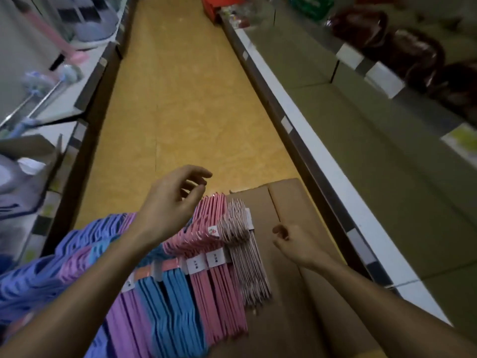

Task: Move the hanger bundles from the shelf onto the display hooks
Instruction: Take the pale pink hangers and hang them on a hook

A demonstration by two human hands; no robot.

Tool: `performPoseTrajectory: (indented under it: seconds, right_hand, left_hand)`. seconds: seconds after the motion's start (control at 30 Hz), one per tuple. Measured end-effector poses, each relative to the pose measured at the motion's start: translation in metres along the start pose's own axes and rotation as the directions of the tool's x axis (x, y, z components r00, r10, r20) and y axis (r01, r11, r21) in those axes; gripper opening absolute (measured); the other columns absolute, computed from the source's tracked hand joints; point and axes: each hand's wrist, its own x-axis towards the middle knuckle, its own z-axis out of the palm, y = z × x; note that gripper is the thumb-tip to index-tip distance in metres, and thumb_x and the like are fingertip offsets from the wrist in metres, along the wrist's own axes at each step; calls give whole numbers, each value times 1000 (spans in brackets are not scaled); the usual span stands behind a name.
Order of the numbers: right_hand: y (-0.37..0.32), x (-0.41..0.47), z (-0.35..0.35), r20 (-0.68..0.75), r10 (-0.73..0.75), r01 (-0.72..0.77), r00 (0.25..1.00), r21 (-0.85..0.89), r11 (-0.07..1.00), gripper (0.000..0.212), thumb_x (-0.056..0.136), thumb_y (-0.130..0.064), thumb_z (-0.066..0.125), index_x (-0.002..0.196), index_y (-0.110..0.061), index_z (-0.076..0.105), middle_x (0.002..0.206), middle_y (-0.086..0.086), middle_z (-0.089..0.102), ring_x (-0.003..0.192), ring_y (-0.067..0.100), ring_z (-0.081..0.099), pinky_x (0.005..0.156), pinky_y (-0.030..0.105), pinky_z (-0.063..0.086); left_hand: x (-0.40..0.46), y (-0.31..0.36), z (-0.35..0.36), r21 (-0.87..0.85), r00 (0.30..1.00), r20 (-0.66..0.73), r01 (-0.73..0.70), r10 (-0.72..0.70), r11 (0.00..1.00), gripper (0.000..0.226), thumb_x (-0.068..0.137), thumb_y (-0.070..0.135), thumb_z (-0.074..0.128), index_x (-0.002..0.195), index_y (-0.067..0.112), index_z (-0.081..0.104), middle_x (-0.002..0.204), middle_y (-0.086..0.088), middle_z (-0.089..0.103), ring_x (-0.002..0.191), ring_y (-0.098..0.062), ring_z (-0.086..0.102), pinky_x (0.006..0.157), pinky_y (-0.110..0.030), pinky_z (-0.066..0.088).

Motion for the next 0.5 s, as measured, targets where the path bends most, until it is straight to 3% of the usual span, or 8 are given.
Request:
performPoseTrajectory:
  seconds: [0.13,0.2,0.27,0.33,0.4,0.47,0.5]
  right_hand:
    - [42,34,51,55,46,-50,997,70,996,34,97,-24,59,129,-12,57,105,-3,60,99,12,58,84,25,48]
    - [55,42,71,103,59,-71,993,114,991,42,96,-29,62,133,-13,53,109,-3,61,100,11,58,84,24,48]
    - [64,42,88,155,66,-92,986,171,981,56,93,-36,65,142,-15,46,122,-2,60,105,9,58,87,23,48]
    - [67,40,103,186,53,-95,981,226,969,64,89,-43,69,143,-20,44,125,-6,60,103,4,59,85,19,50]
    - [72,43,118,207,48,-110,977,301,947,84,74,-63,74,144,-27,44,134,-4,59,110,10,62,92,32,55]
    - [75,49,130,206,80,-163,975,429,888,110,54,-78,77,146,-29,41,144,0,54,123,20,58,101,44,51]
    - [71,48,131,203,84,-171,976,465,869,114,53,-76,78,148,-27,38,148,0,49,128,22,54,105,45,48]
  left_hand:
    - [-2,-54,56,70,995,94,30,-37,997,26,98,22,57,123,23,60,112,7,65,100,-2,61,86,-23,51]
    - [-4,-70,80,152,984,176,0,-27,988,34,98,24,58,131,21,58,125,3,64,111,-11,60,94,-27,47]
    - [-8,-78,100,276,955,291,-33,-50,961,45,99,29,54,143,23,47,141,3,54,120,-18,56,99,-30,40]
    - [-12,-80,114,397,927,369,-92,-67,913,54,101,32,49,153,27,33,156,3,37,130,-19,49,115,-36,26]
    - [-14,-75,124,447,920,384,-113,-76,888,58,102,33,46,156,28,23,163,1,23,131,-20,50,120,-39,9]
    - [-15,-71,131,461,926,370,-115,-73,880,60,102,34,45,156,26,21,164,-1,19,135,-22,46,121,-37,7]
    - [-15,-69,134,455,928,365,-111,-72,884,60,102,34,45,156,25,21,164,-2,18,137,-24,42,120,-35,10]
